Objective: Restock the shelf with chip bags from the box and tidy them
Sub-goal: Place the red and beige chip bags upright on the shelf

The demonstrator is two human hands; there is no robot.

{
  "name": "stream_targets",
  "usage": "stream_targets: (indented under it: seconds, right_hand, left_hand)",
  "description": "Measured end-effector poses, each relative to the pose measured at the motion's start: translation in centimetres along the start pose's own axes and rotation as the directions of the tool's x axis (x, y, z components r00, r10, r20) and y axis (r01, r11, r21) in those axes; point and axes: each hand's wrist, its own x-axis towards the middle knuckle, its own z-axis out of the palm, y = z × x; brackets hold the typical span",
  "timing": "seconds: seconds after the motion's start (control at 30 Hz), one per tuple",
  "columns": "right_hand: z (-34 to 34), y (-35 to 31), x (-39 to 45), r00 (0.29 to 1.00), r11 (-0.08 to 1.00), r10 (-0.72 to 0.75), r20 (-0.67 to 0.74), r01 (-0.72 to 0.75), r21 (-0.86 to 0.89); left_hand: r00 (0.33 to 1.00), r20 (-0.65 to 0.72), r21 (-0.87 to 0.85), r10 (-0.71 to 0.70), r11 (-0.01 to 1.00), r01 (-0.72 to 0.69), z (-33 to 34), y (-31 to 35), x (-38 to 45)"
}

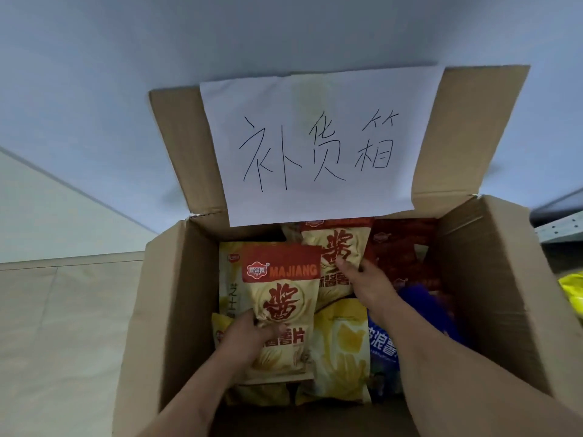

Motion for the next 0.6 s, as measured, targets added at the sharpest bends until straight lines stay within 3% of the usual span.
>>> stream_targets:
  seconds: [0.17,0.43,0.6]
  right_hand:
    - [-0.8,-1.7,-6.3,0.994,0.995,-0.086,-0.074,0.083,-0.053]
    - [-6.7,-3.1,-22.4,0.950,0.969,-0.178,-0.257,0.215,0.125]
    - [-10.8,0.0,-35.7,0.927,0.942,-0.215,-0.308,0.281,0.186]
  left_hand:
    - [0.997,0.042,0.008,0.068,0.998,-0.068,-0.5,2.0,-5.4]
    - [0.970,0.164,-0.059,0.181,0.983,-0.173,0.6,3.9,-16.9]
    - [0.911,0.327,0.078,0.252,0.953,-0.292,3.4,3.5,-28.3]
